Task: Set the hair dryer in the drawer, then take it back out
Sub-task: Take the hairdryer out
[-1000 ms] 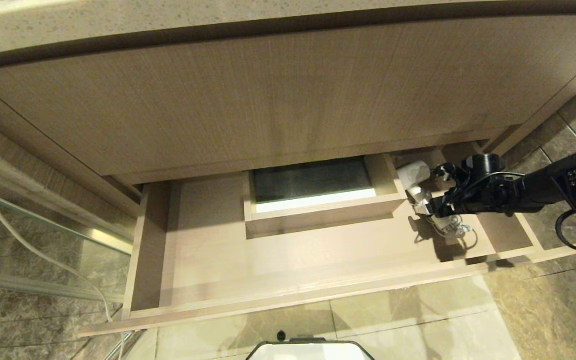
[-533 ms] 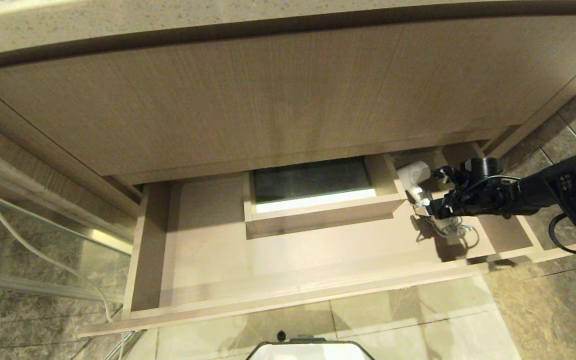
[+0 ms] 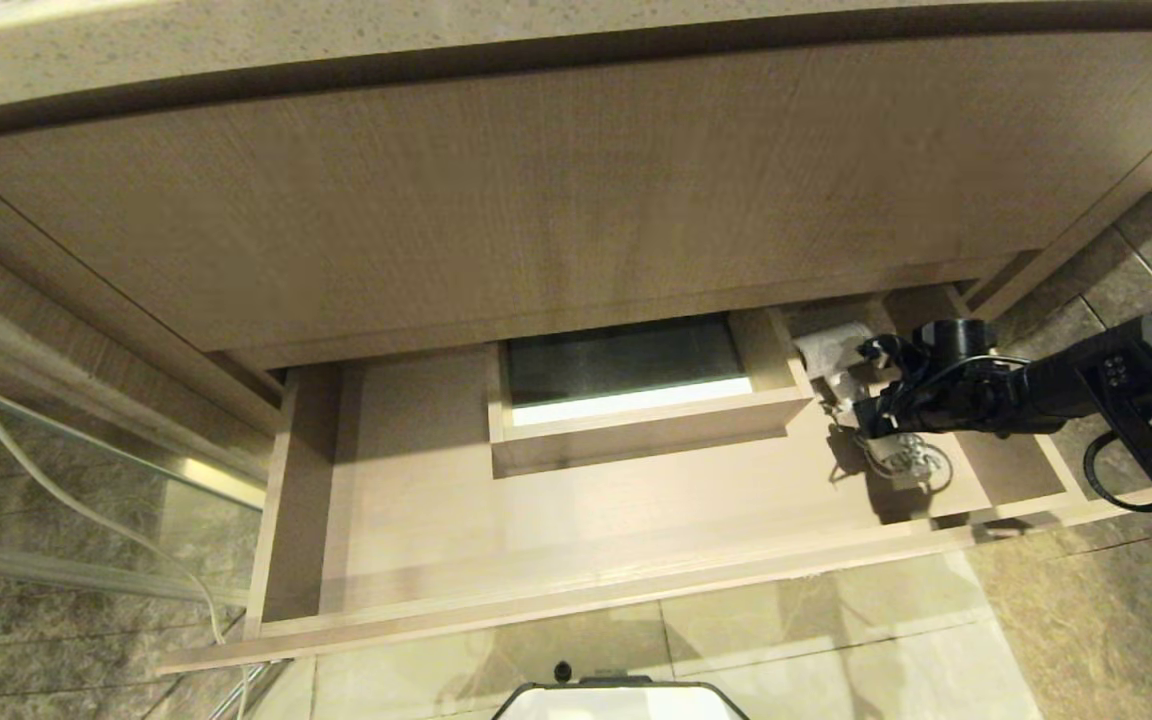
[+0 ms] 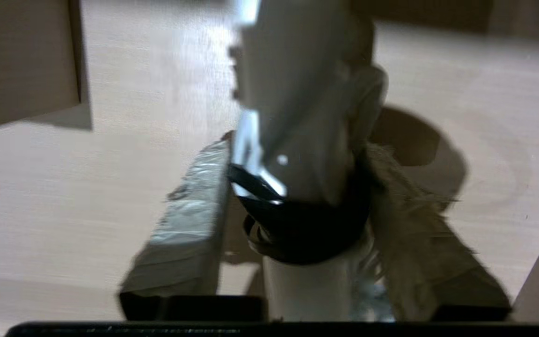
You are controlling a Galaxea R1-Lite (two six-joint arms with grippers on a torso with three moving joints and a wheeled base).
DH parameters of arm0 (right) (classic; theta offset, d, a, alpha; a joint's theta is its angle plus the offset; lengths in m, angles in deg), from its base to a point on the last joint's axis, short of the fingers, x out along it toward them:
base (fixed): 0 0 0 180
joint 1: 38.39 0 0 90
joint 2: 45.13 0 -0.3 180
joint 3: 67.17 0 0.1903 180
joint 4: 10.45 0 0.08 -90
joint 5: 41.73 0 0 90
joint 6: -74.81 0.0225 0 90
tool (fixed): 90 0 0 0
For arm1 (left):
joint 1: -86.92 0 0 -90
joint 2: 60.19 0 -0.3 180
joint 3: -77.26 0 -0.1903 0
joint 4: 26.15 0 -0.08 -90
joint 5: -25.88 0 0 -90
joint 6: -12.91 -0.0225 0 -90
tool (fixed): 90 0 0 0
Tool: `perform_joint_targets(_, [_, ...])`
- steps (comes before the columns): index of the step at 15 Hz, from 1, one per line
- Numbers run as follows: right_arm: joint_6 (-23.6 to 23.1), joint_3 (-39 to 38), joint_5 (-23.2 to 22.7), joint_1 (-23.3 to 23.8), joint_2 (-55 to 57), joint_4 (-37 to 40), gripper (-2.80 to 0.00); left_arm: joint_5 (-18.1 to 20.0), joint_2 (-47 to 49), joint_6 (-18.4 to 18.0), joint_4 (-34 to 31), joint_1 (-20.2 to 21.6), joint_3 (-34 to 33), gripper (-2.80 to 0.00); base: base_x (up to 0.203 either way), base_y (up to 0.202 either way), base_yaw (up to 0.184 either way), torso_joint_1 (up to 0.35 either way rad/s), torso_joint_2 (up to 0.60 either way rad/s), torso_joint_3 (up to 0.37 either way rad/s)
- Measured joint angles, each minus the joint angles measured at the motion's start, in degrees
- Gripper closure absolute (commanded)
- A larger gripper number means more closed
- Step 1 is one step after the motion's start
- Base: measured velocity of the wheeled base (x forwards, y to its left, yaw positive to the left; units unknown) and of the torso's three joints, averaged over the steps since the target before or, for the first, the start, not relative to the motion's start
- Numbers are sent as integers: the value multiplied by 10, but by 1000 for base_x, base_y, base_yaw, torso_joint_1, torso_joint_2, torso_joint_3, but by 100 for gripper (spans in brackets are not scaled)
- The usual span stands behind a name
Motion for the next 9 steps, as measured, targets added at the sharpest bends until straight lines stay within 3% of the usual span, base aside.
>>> perform_joint_targets(9, [-2,-24,4,12,-40,-1,0,0,0,0,0,0,0,0,0,0,0,0,0,0])
